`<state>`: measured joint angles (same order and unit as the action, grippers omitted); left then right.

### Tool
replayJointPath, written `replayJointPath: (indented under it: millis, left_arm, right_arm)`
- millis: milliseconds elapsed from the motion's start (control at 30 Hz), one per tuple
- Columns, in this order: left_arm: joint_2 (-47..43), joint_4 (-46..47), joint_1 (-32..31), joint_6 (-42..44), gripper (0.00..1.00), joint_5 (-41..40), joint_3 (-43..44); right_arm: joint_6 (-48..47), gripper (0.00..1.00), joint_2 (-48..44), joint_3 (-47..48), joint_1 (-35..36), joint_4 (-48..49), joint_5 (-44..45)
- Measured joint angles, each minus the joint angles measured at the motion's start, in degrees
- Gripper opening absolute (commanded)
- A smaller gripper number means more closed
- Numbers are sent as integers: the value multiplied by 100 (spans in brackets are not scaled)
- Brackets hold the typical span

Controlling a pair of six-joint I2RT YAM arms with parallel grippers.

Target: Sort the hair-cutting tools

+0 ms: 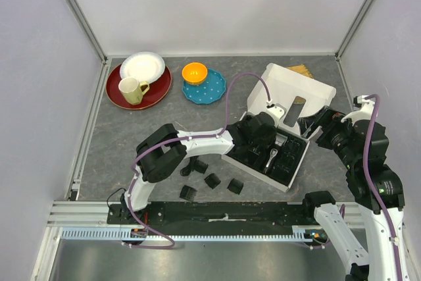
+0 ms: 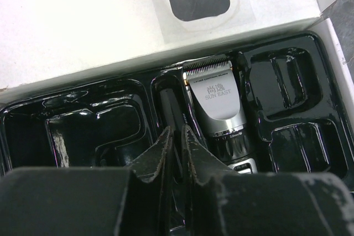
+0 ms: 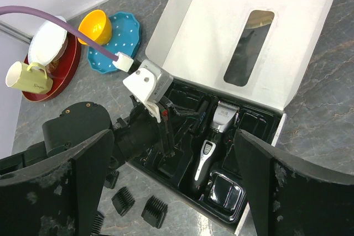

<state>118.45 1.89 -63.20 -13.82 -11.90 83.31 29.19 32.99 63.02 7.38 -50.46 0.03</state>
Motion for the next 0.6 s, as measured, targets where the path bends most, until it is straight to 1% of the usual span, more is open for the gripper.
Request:
replayJointPath:
  millis: [600]
  left_arm:
    - [2,177,-4,-46,8,66,-264]
  right_arm:
    - [-2,98,0,0,0,0,-2]
